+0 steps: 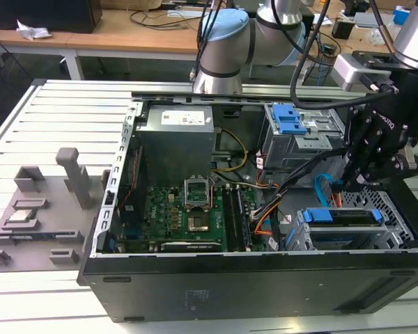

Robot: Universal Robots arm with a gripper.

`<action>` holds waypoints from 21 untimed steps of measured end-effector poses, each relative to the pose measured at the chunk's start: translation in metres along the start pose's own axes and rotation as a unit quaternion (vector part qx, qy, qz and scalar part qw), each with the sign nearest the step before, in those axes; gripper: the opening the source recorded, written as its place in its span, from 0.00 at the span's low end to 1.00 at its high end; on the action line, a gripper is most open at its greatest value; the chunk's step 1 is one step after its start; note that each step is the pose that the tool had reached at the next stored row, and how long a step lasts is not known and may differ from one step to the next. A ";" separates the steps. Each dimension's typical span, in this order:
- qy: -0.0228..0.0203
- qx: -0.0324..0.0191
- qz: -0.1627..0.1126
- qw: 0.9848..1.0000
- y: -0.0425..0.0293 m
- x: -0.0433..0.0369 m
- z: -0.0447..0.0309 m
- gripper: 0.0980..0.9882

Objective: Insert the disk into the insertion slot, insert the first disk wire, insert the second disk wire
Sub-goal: 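Insert the first disk wire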

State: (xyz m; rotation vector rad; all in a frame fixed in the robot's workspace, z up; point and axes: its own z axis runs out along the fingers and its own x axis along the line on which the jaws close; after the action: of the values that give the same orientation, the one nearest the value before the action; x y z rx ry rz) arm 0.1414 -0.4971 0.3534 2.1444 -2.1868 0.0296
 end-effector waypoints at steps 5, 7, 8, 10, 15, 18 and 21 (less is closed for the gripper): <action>0.002 0.000 0.000 1.000 0.0000 0.0007 0.0000 0.08; 0.002 0.000 0.000 1.000 -0.0002 0.0040 0.0003 0.08; 0.002 0.000 0.000 1.000 -0.0002 0.0083 0.0006 0.08; 0.002 0.000 0.000 1.000 -0.0003 0.0143 0.0010 0.08; 0.002 0.000 0.000 1.000 -0.0033 0.0266 0.0025 0.08; 0.002 -0.001 0.000 1.000 -0.0086 0.0271 0.0037 0.08; 0.002 -0.001 0.000 1.000 -0.0099 0.0274 0.0063 0.08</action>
State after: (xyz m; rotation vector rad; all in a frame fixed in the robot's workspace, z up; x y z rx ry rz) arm 0.1505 -0.5251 0.3486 2.1414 -2.1839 0.0321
